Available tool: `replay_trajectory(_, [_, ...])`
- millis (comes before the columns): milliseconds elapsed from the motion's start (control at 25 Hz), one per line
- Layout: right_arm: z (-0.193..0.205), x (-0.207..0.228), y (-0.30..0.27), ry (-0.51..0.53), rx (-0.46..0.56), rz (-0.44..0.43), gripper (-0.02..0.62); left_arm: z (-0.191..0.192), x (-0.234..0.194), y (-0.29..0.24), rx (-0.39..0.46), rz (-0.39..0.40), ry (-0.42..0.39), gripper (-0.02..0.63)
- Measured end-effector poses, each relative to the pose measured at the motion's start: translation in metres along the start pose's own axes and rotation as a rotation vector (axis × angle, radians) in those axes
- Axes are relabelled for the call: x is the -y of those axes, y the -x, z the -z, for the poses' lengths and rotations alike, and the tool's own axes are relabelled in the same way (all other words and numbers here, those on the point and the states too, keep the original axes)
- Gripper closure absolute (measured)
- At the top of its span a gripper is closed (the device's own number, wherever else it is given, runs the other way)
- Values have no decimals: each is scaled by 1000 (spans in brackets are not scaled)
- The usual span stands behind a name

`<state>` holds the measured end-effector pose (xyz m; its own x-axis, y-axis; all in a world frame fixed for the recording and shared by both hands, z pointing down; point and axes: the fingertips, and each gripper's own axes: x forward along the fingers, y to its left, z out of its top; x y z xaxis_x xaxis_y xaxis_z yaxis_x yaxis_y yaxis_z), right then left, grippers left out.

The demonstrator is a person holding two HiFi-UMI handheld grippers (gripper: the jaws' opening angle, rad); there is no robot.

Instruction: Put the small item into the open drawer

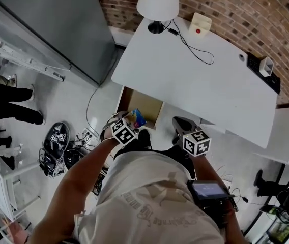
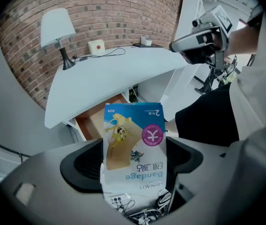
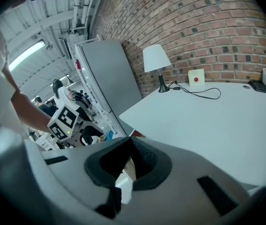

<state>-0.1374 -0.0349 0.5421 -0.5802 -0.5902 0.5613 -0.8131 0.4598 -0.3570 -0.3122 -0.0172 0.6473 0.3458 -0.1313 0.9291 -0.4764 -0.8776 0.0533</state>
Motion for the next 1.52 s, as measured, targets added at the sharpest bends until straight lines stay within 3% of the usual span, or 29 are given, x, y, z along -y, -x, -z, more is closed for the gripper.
replay_trajectory(160, [12,-5,-5,-31,-10,12,589,9,-6,-11,-30,6,-56,195])
replay_trajectory(400, [32,-14,-13,-37,-55,2,589,9,-14,-33,-73,-12,-222,195])
replay_trajectory(1160, [86,7,-37,-202,-48,6,589,10,-42,-124,-207,-16,-429,195])
replay_trajectory(1520, [110,25,-40,-268,-50,20,589,-5,-51,-161,-231,-21,-577,195])
